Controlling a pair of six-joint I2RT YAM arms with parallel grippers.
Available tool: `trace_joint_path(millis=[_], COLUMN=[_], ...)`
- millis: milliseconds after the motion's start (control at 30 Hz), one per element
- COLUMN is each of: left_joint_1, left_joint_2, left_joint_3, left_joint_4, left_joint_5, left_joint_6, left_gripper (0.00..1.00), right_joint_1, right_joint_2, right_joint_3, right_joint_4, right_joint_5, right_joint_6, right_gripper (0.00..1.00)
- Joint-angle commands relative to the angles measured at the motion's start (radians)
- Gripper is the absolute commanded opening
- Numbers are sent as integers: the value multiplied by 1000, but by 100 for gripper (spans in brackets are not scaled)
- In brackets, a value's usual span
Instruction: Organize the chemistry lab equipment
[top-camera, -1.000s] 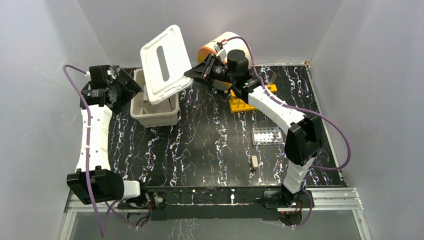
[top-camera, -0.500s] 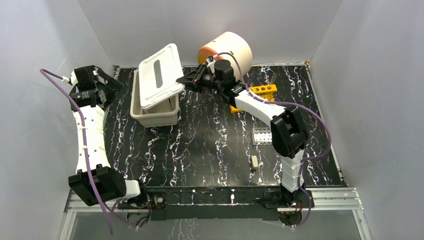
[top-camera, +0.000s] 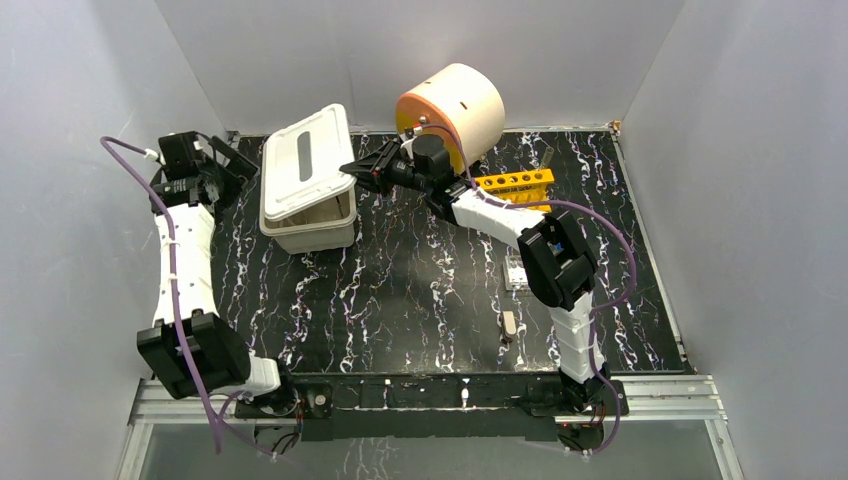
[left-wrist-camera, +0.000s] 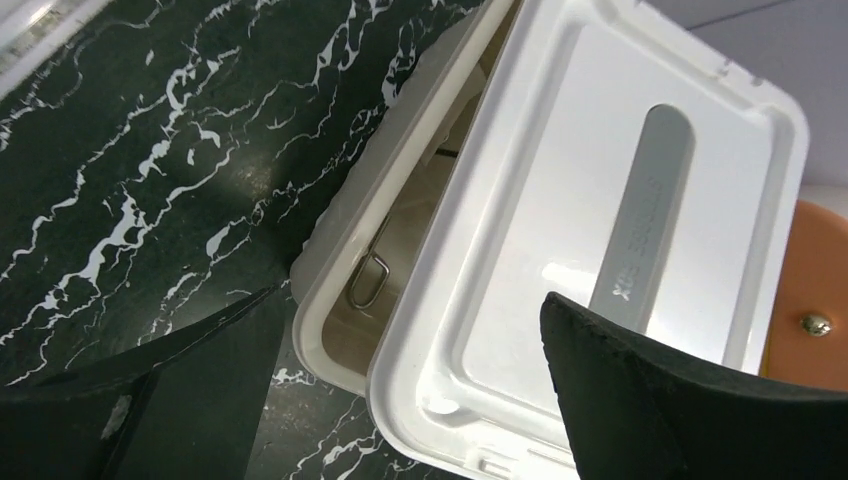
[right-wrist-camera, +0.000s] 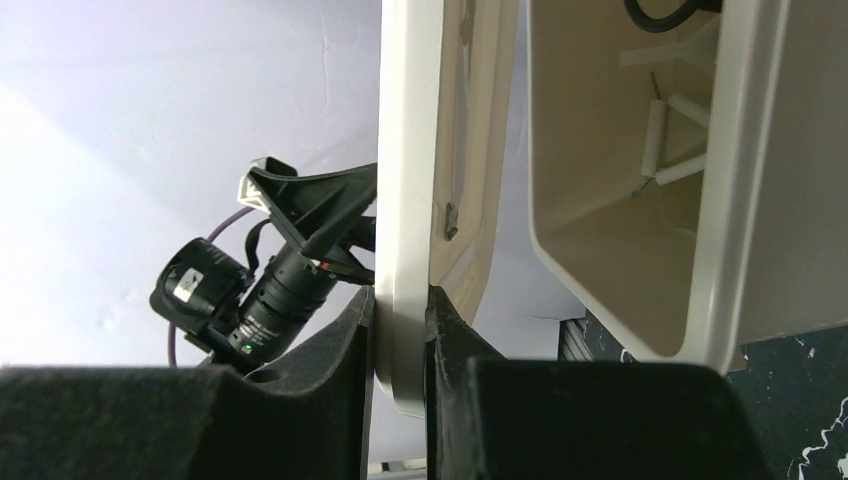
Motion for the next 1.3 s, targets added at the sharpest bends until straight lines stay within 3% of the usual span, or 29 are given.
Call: trace_joint_path(millis=[0,300,467,833,1267], left_joint_1=[3,3,3,3,3], left_joint_2=[39,83,89,115,161], left_joint_3=[-21,-38,-71,-128,-143], left_joint_4=[17,33,56,49,24], left_joint_5=[99,143,184,148,141], left_joint_6=[35,57,80,107,117], left_gripper=[98,98,98,98,94], right_joint_1=[8,21,24,26,26], right_joint_2=[-20,-51,-62,-27,-13], right_joint_3=[-19,-68,28,175,222], right_joint_4=[99,14,-222,-535,-730], right_joint_5=[27,29,28,10,58], right_joint_6=[41,-22,-147,-264,-426], right_gripper=[12,41,61,72,79])
